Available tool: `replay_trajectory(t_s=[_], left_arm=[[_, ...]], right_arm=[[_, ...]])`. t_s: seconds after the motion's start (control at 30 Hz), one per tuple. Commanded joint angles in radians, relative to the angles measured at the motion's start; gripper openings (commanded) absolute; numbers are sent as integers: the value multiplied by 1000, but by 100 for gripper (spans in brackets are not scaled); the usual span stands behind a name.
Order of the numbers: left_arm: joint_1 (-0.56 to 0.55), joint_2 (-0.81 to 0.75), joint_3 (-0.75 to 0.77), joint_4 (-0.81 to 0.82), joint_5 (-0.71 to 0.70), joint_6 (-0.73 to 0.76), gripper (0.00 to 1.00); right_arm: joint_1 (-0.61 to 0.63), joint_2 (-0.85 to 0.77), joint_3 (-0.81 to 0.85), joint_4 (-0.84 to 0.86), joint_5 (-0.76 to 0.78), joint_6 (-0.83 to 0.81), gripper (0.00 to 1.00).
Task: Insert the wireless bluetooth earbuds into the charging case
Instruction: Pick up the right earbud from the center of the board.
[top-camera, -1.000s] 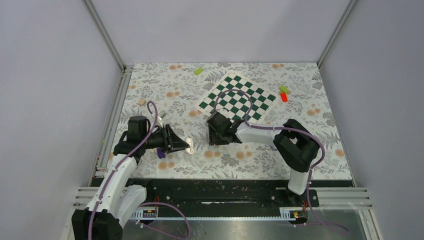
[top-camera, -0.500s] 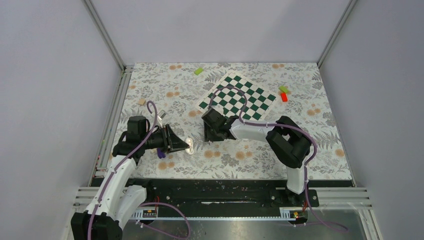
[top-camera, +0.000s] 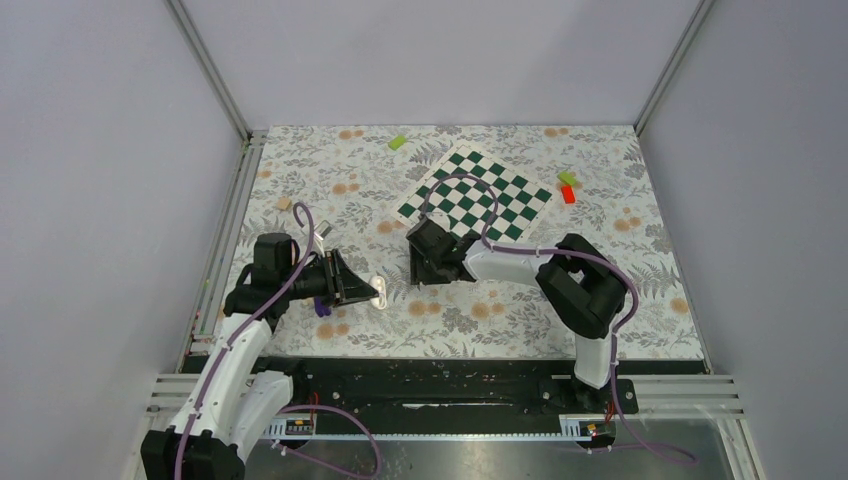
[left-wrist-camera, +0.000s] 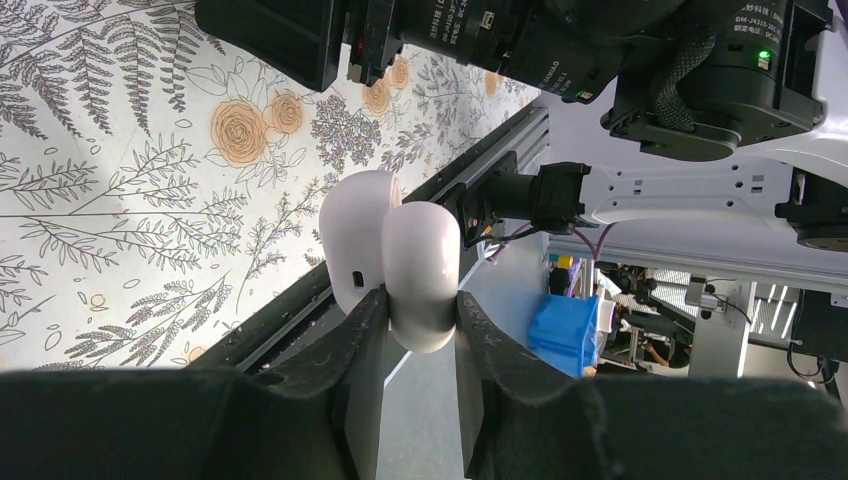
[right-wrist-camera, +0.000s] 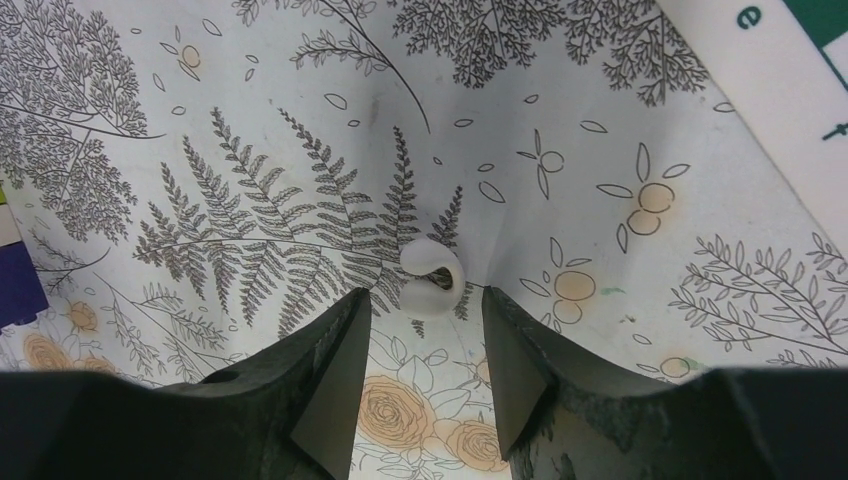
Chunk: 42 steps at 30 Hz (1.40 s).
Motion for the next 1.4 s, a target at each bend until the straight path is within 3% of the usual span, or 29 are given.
replay_trajectory(t_s=[0.0,0.33,1.1,1.37], left_arm=[[-6,-22,12,17,-7,18,0],[-9,-17,19,18,-4,12,0],[-9,-31,12,-8,-16,27,0],[-9,-31,14,-7,-17,27,0]], right_arm=[[-7,-69,-22,7,47,7,53],[-28,-101,-48,13,80,8,54],[-9,1,-11,-27,56,4,53],[9,22,30,-28,41,8,48]])
